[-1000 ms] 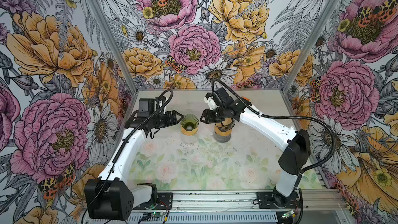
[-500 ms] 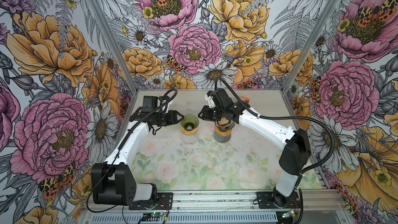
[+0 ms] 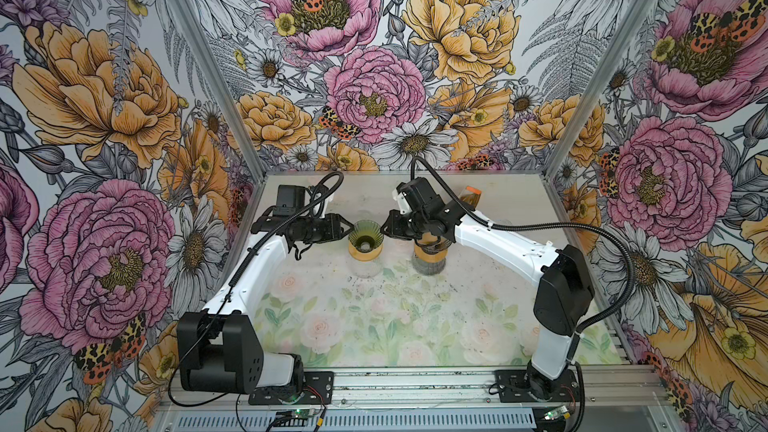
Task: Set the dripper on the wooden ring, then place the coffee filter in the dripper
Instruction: 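Lower the green dripper onto the ring while left gripper closes around it, then hold the green dripper seated on the ring with both grippers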
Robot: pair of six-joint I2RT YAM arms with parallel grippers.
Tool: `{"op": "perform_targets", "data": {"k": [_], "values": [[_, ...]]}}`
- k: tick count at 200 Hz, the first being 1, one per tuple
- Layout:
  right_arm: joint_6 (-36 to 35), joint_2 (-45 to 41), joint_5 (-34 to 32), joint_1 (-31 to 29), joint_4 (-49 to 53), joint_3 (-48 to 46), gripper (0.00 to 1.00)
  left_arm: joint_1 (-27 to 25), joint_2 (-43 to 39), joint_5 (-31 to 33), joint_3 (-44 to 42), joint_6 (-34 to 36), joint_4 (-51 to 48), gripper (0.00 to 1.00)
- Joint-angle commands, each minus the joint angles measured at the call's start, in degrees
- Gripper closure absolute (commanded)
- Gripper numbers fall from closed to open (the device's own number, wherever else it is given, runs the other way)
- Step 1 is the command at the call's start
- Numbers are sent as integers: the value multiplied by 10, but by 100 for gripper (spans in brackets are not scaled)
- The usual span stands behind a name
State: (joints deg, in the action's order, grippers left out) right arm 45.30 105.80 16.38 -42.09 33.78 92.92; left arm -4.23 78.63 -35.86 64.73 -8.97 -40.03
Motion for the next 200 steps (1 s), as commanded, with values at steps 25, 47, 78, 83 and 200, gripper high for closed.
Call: {"op": "perform_targets", "data": {"k": [25,47,78,83,200], "values": [[6,12,8,-5,-15,-3,80,3,12,-27,7,8,5,62],[6,13,9,-6,-16,-3,81,0,17,-30,7,6,5,64],[5,16,11,-7,-18,-2,83,2,21,-20,8,1,5,70],[5,16,12,-7,-19,-2,84,3,22,-19,8,1,5,71],[7,19,16,-7,-22,13,88,11,37,-8,10,-7,5,78]]}}
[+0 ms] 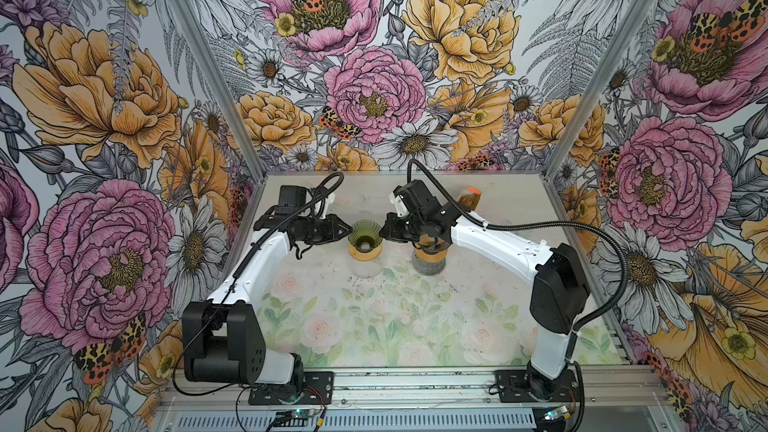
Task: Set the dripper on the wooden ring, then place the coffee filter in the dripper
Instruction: 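Hold the green dripper seated on the ring with both grippers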
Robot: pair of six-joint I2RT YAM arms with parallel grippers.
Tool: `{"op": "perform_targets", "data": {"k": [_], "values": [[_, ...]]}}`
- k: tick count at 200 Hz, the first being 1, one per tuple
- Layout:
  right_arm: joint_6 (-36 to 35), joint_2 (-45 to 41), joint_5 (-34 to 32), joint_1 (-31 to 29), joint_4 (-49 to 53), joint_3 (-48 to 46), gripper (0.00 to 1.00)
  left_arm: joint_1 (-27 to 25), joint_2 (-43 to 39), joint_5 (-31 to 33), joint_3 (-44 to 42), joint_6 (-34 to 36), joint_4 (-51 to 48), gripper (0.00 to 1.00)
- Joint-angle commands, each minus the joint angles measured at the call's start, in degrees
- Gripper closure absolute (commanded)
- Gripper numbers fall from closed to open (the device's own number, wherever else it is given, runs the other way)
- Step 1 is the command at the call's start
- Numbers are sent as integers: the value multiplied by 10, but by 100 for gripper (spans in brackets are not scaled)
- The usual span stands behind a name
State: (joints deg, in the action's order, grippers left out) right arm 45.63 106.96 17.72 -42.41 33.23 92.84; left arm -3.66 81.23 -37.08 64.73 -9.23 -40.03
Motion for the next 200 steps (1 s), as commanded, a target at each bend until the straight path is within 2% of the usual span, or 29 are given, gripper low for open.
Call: {"op": "perform_targets", "data": {"k": [1,200], "values": [[3,7,3,-4,-16,14,88,5,11,4,10,-5,5,78],[2,11,5,1,-16,27,91,8,19,7,13,-9,5,79]]}}
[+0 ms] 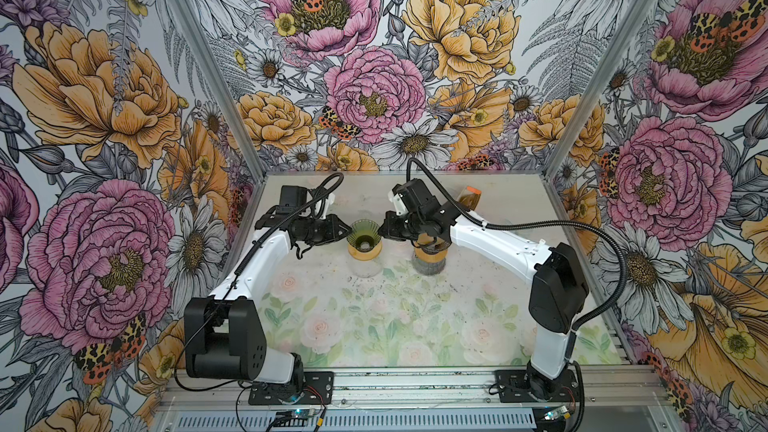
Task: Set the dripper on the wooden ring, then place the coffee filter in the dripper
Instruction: 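Hold the green dripper seated on the ring with both grippers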
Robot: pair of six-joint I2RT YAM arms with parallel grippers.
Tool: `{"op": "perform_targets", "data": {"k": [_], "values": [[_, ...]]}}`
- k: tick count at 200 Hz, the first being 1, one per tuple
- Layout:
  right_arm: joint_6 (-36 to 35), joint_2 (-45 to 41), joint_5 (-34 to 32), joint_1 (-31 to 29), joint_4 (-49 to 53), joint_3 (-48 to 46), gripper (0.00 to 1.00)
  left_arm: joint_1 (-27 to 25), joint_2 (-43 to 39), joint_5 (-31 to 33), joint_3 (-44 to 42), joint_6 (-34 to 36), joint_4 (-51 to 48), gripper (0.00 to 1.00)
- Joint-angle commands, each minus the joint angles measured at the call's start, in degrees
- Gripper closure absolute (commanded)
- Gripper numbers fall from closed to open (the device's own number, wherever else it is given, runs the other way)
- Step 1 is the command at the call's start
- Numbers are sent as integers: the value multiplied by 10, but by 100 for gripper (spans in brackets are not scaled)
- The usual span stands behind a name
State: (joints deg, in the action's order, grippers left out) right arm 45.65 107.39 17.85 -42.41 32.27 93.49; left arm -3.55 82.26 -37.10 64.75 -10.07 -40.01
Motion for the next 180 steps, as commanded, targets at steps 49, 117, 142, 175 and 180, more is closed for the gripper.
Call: {"op": "perform_targets", "data": {"k": [49,117,142,175,180], "values": [[2,6,5,2,-6,22,91,7,11,7,13,0,5,79],[2,7,8,3,-6,22,89,8,7,6,13,-1,5,74],[0,4,5,4,-6,23,86,8,1,6,12,1,5,69],[-8,-8,0,7,-6,16,83,8,-11,6,10,5,5,59],[-11,-11,-2,8,-6,14,82,8,-15,6,8,6,5,58]]}}
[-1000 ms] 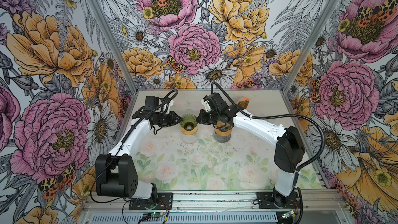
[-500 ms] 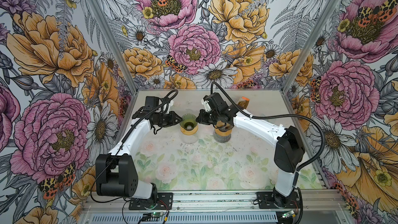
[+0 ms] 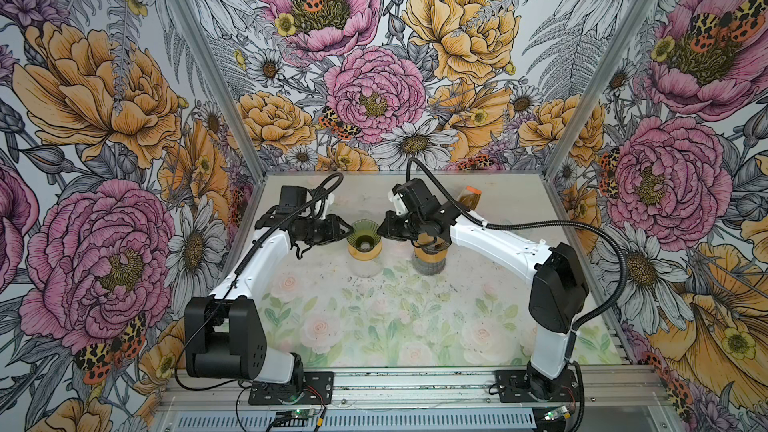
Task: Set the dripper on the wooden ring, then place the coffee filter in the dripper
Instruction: 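Hold the green dripper seated on the ring with both grippers, then open both grippers and draw back while right gripper reaches toward the filter stack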
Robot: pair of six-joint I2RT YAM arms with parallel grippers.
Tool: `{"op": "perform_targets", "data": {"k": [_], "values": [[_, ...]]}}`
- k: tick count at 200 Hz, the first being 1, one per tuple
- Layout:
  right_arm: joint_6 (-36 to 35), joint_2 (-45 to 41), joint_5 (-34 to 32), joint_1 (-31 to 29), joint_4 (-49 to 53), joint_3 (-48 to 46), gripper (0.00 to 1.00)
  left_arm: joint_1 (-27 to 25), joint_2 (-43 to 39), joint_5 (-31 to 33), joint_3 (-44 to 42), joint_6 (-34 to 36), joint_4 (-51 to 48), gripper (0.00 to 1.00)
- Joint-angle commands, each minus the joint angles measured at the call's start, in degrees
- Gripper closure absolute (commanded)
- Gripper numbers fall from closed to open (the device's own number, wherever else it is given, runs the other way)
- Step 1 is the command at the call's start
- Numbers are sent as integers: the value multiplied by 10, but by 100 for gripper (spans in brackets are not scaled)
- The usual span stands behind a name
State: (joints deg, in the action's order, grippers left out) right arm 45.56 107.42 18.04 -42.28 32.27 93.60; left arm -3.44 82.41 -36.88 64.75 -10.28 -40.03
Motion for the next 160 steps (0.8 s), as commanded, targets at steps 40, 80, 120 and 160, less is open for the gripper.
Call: {"op": "perform_targets", "data": {"k": [40,80,120,160], "values": [[-60,-56,-13,16,-6,-9,77,5,-63,9,-14,0,24,41],[-115,-123,-17,31,-4,-52,71,-23,-118,27,-22,-21,24,1],[-161,-185,-56,58,25,-79,66,-83,-149,45,-5,-39,24,1],[-170,-238,-96,119,61,-105,66,-194,-171,130,6,-90,60,1]]}}
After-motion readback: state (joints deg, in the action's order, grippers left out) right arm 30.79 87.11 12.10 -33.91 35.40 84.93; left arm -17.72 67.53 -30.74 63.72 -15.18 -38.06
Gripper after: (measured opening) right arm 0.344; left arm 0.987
